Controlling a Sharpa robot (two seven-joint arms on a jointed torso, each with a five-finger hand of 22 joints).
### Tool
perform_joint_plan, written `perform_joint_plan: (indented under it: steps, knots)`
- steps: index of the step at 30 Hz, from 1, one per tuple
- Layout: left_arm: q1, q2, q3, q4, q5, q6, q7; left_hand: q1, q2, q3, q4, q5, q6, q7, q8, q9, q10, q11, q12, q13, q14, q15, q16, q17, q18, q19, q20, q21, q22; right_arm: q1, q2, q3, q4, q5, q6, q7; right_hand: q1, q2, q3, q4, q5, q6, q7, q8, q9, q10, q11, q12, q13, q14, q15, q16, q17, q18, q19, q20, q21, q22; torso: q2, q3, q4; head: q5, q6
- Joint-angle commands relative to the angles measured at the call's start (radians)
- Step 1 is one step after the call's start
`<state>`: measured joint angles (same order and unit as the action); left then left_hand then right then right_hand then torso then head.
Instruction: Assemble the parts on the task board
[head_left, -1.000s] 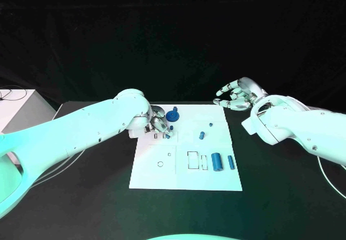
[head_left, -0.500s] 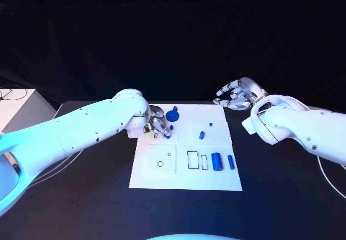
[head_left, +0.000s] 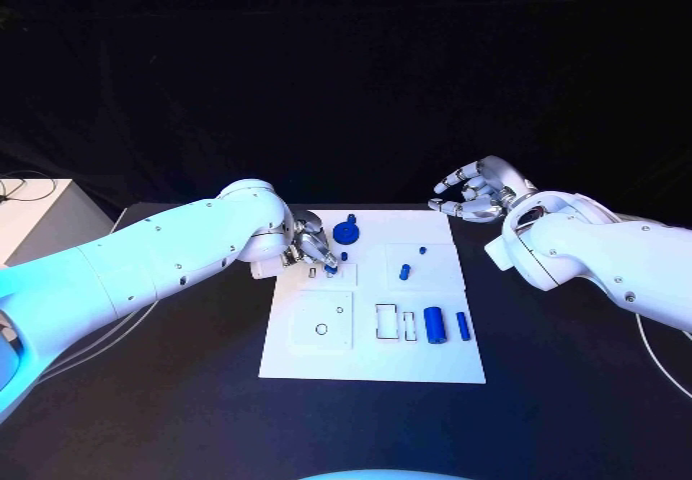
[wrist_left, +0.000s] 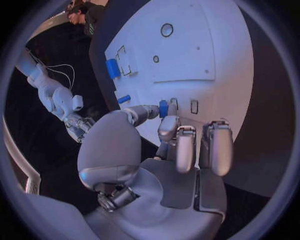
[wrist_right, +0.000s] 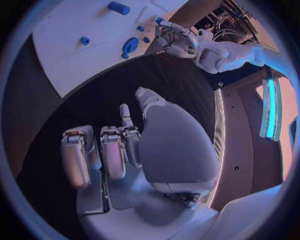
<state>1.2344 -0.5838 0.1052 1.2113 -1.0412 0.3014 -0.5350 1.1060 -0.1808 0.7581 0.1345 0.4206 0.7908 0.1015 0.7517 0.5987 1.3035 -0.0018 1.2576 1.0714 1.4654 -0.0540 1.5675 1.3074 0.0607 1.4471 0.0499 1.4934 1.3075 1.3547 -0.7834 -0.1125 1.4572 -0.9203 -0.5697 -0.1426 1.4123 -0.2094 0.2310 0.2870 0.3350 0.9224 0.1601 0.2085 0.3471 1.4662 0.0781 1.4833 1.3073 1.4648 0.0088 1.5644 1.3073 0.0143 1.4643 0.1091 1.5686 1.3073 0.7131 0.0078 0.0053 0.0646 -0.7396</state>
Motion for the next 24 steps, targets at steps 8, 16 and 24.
perform_joint_plan:
  steps: [8, 16, 24]
  knots:
    - [0.001, -0.014, 0.0, 0.011, 0.017, -0.029, 0.003, -0.026, -0.002, 0.153, -0.154, 0.072, 0.047, -0.033, 0.001, 0.244, 0.001, -0.007, -0.011, -0.019, 0.105, -0.012, 0.003, 0.263, -0.017, 0.006, -0.008, 0.004, 0.074, -0.003, 0.003, 0.0, -0.005, -0.011, 0.013, 0.003, -0.009, 0.001, 0.004, 0.001, 0.006, -0.006, 0.0, 0.001, 0.001, 0.005, -0.001, -0.003, 0.169, 0.106, -0.005, 0.006, 0.263, -0.014, 0.106, -0.003, 0.002, 0.263, 0.002, 0.0021, -0.0008, 0.007, -0.004]
    - [0.001, -0.008, -0.002, 0.004, 0.006, -0.011, 0.0, -0.028, -0.003, 0.152, -0.155, 0.075, 0.048, -0.034, 0.002, 0.246, 0.001, -0.007, -0.013, -0.022, 0.105, -0.013, 0.003, 0.263, -0.017, 0.007, -0.008, 0.004, 0.074, -0.004, 0.003, 0.0, -0.004, -0.011, 0.012, 0.003, -0.009, 0.001, 0.004, 0.001, 0.006, -0.006, 0.0, 0.001, 0.001, 0.005, -0.001, -0.003, 0.169, 0.106, -0.005, 0.006, 0.263, -0.014, 0.106, -0.003, 0.002, 0.263, 0.002, 0.0001, -0.0014, 0.01, -0.011]
    - [0.0, 0.002, -0.005, -0.004, -0.006, -0.019, 0.0, -0.035, -0.003, 0.146, -0.152, 0.074, 0.053, -0.036, 0.004, 0.251, 0.003, -0.008, -0.015, -0.023, 0.105, -0.013, 0.003, 0.263, -0.018, 0.007, -0.008, 0.005, 0.076, -0.004, 0.002, 0.0, -0.001, -0.011, 0.002, 0.008, -0.011, 0.0, 0.005, 0.001, 0.006, -0.007, 0.0, 0.001, 0.002, 0.005, -0.001, -0.003, 0.169, 0.106, -0.005, 0.006, 0.263, -0.014, 0.106, -0.003, 0.002, 0.263, 0.002, 0.0002, -0.0016, 0.011, -0.016]
